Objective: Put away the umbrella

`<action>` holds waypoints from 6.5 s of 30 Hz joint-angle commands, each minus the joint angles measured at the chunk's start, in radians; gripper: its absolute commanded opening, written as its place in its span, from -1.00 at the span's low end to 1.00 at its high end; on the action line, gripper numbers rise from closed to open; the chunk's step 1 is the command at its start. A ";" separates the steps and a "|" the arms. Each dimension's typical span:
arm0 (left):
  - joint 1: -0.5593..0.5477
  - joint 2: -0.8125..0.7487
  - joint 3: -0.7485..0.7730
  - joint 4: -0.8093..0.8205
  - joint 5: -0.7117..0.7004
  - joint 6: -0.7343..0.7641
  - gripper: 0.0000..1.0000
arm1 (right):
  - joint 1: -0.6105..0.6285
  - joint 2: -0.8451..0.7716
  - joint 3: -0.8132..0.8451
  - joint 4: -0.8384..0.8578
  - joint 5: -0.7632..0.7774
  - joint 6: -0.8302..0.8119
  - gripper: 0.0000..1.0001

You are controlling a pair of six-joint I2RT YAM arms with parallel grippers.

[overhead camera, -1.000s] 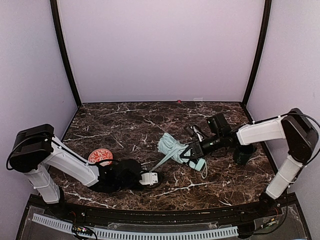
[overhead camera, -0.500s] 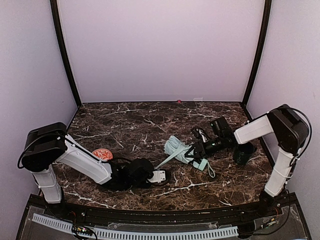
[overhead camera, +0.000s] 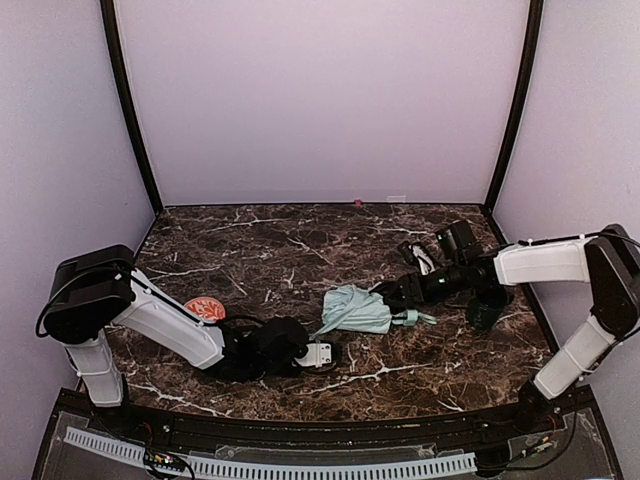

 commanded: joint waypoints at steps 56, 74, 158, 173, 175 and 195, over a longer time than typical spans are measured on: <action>-0.109 -0.260 0.030 -0.187 0.009 0.071 -1.00 | 0.152 0.158 0.228 0.067 0.384 -0.510 -1.00; -0.104 0.048 0.030 -0.101 0.103 0.106 -1.00 | 0.095 0.260 0.252 -0.015 0.263 -0.207 -0.78; -0.141 0.017 0.005 -0.445 0.135 -0.182 -1.00 | 0.275 0.200 0.258 -0.154 0.304 -0.583 0.93; -0.135 -0.170 -0.036 -0.450 0.163 -0.239 -1.00 | 0.475 -0.086 0.102 -0.104 0.636 -0.548 0.99; -0.134 -0.163 -0.030 -0.442 0.165 -0.234 -1.00 | 0.534 -0.070 0.065 -0.079 0.710 -0.535 0.99; -0.134 -0.221 -0.010 -0.409 0.127 -0.169 -1.00 | 0.423 0.216 0.126 0.053 0.542 -0.449 -0.45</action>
